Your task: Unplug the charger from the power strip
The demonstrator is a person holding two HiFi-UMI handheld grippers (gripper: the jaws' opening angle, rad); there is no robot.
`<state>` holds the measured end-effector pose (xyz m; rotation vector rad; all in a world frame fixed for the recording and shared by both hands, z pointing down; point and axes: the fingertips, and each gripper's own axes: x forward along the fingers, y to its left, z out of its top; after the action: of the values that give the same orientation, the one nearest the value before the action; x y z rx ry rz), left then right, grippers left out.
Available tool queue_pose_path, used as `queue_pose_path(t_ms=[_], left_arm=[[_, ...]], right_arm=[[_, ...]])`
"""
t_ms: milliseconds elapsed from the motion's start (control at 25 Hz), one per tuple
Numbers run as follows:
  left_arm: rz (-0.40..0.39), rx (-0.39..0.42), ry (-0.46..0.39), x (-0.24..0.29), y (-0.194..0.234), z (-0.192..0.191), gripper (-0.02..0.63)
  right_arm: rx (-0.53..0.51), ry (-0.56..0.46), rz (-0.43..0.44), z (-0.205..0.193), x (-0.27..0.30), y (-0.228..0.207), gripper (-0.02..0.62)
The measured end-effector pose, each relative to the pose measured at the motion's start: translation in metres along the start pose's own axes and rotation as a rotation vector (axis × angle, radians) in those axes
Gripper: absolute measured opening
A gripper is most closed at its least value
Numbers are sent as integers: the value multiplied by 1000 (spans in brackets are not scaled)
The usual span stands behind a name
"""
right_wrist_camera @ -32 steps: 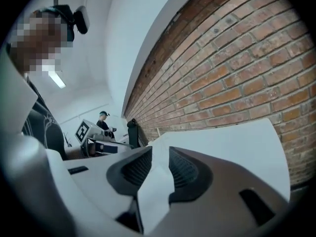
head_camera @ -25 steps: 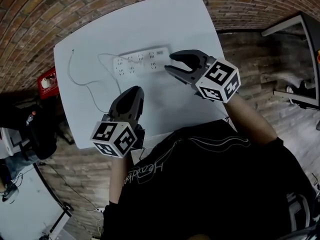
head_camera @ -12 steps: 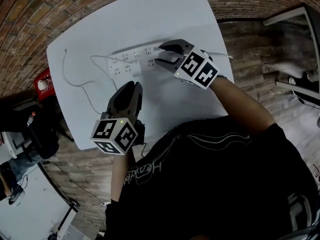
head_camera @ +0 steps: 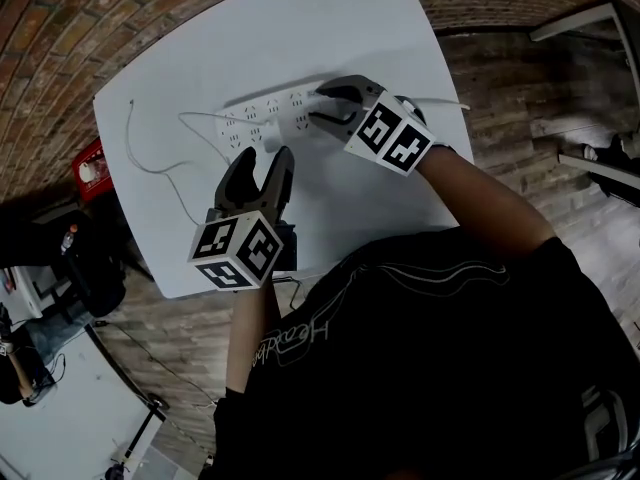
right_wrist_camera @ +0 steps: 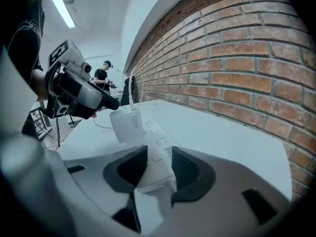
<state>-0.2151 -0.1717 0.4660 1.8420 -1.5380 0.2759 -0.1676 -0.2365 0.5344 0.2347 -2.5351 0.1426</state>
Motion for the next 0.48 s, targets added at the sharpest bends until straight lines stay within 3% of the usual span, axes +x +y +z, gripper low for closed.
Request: queue_pose_path(t_ms=[360,480], left_arm=[[88,25,-2,23,4,-5,241],[130,74,4,30,8,-9,241]], right_arm=[[-7,-33,-11,0,-1,0,133],[-9,-47,-13,1,1,1,133]])
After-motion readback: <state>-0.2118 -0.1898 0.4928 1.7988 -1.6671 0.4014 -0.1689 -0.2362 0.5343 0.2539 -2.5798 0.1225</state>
